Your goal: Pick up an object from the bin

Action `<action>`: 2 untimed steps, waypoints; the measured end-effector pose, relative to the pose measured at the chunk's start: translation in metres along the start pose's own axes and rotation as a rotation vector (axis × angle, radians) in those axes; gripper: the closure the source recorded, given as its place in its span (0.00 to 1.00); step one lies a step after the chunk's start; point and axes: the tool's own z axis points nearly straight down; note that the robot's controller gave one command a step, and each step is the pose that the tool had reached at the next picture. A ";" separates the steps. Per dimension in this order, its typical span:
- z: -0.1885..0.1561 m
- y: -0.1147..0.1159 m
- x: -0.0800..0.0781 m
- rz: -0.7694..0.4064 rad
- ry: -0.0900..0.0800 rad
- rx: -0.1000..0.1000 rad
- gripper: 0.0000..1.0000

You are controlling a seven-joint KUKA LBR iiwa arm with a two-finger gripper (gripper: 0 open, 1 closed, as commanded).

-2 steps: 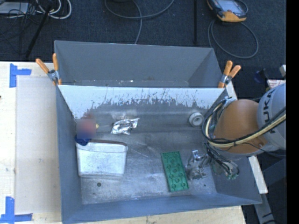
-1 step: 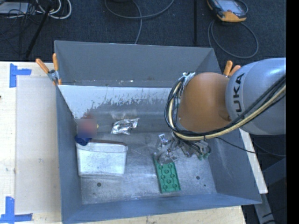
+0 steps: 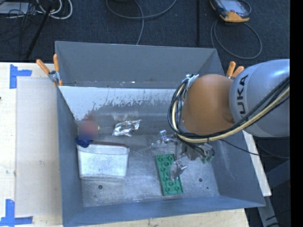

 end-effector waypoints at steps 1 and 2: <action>0.058 -0.055 0.022 0.167 0.005 0.000 0.00; 0.057 -0.053 0.021 0.162 0.004 -0.001 1.00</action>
Offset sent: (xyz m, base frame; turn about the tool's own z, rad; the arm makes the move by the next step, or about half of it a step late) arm -0.0005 -0.0579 -0.0562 0.1669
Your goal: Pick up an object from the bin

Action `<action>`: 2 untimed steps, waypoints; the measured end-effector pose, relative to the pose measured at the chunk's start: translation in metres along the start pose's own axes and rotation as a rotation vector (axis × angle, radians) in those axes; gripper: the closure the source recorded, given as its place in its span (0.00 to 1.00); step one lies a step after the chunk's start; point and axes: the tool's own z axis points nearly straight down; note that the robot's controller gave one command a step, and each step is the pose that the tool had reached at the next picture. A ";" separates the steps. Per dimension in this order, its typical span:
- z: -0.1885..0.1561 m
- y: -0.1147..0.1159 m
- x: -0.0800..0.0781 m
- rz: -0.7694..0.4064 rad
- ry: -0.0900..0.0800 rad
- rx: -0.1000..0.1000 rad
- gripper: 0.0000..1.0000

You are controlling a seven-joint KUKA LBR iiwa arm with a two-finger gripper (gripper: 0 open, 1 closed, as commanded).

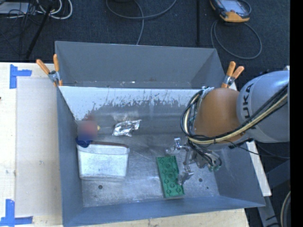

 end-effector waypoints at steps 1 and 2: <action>-0.062 -0.006 -0.006 0.015 -0.009 0.002 1.00; -0.178 -0.005 -0.011 0.013 -0.013 0.003 1.00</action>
Offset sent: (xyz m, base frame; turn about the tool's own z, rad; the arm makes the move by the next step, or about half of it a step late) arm 0.0054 -0.0058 0.0595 0.0208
